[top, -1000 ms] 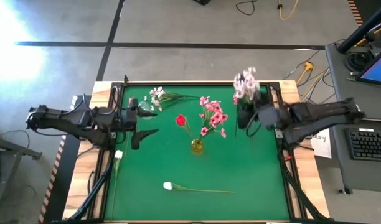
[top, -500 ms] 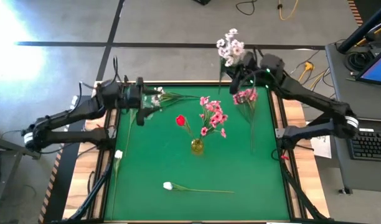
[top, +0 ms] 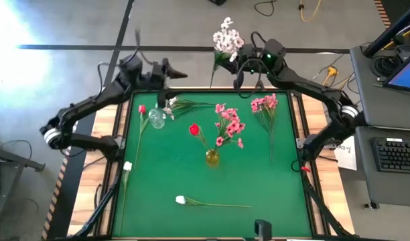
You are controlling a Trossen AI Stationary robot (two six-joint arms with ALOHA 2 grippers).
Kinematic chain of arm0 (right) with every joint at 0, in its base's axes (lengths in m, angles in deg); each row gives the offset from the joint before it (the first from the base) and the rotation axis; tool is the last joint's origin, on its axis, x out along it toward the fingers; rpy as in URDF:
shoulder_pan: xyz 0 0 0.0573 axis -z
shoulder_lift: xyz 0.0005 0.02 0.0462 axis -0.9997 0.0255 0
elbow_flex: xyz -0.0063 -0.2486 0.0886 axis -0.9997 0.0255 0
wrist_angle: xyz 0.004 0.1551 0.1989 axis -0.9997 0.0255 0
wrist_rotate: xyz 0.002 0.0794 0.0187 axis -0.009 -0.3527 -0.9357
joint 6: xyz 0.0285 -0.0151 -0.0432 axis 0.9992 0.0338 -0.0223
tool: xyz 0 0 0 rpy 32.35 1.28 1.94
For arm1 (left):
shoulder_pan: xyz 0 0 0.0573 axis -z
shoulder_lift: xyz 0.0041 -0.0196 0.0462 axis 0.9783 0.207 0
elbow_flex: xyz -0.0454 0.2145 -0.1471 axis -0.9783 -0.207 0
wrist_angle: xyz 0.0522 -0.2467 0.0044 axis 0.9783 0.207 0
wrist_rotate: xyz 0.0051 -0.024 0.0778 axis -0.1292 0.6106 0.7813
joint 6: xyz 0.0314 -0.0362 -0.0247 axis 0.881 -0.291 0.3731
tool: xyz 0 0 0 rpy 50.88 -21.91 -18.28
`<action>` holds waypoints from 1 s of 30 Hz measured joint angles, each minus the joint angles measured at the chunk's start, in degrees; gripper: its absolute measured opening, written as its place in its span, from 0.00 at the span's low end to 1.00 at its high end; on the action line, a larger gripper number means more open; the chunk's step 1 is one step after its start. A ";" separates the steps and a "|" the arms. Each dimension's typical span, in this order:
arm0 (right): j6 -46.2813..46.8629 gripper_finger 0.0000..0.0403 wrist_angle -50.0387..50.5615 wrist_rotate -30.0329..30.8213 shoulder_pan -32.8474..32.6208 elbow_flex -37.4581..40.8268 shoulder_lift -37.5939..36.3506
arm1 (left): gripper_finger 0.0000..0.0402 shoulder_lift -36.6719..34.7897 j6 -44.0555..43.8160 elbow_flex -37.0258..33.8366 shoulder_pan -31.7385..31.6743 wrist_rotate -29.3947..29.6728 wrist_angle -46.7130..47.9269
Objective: Sort flowers into vase by color
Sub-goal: Put the bottom white flowers into the transparent vase
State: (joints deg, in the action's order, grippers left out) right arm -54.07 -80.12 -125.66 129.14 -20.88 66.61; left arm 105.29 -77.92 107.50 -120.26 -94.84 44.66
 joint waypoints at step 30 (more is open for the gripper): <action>-7.29 0.04 0.76 -5.18 -0.71 -6.25 4.03 | 0.67 24.39 -2.11 24.76 -0.50 -10.43 2.74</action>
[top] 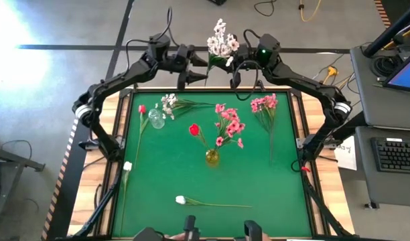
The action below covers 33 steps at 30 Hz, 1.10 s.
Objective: Sort flowers into vase by color
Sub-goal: Put the bottom white flowers into the transparent vase
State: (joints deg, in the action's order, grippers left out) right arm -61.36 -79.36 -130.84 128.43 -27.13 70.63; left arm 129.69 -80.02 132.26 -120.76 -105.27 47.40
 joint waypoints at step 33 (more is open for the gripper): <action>17.14 0.45 2.24 3.48 1.80 0.04 -0.32 | 0.00 -2.12 -4.08 -0.60 -2.17 6.35 6.28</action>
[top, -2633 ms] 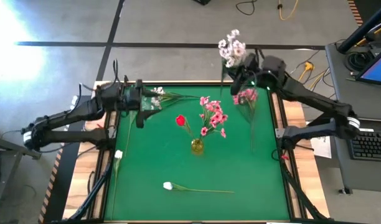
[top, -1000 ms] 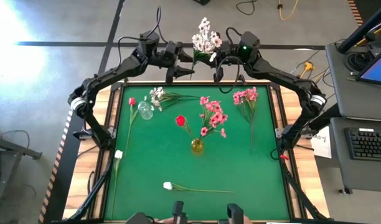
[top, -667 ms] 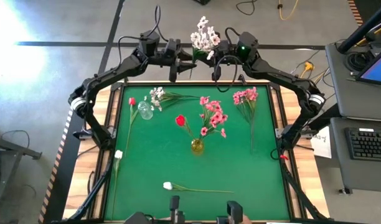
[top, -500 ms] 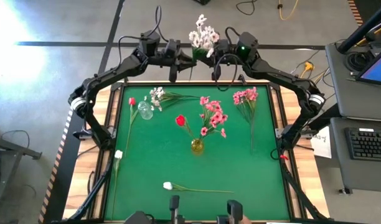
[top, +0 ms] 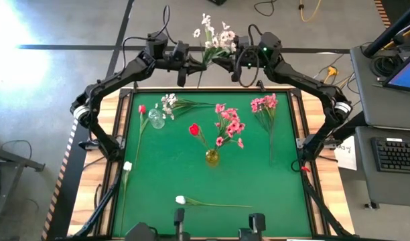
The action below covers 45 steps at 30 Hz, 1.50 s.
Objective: Sort flowers into vase by color
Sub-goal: Put the bottom white flowers into the transparent vase
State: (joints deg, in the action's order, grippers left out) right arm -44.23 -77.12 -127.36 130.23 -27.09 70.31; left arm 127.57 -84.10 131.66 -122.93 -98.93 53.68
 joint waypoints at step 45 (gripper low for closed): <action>-7.90 0.55 21.38 0.35 0.31 1.36 -2.81 | 0.00 -61.20 -1.67 -58.80 -4.52 25.00 -11.00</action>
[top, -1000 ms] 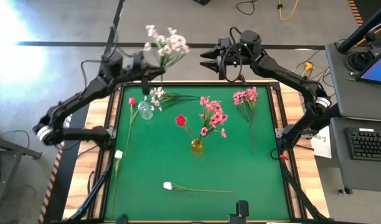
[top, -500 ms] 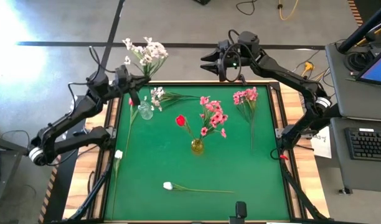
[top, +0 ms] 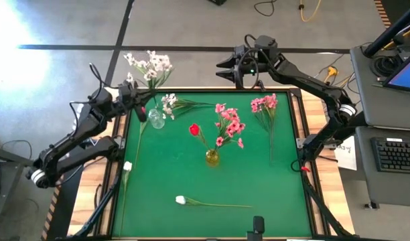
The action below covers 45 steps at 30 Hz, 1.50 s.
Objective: Sort flowers into vase by color
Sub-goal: Put the bottom white flowers into the transparent vase
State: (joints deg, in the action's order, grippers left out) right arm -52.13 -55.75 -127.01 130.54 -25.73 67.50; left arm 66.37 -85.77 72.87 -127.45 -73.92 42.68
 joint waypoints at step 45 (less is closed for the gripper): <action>-0.46 0.55 0.09 0.04 -0.08 0.15 0.06 | 0.25 -12.88 -4.60 -11.77 -0.01 13.72 6.98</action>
State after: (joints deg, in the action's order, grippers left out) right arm -52.59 -55.66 -126.97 130.46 -25.58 67.56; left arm 53.49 -90.37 61.10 -127.46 -60.21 49.66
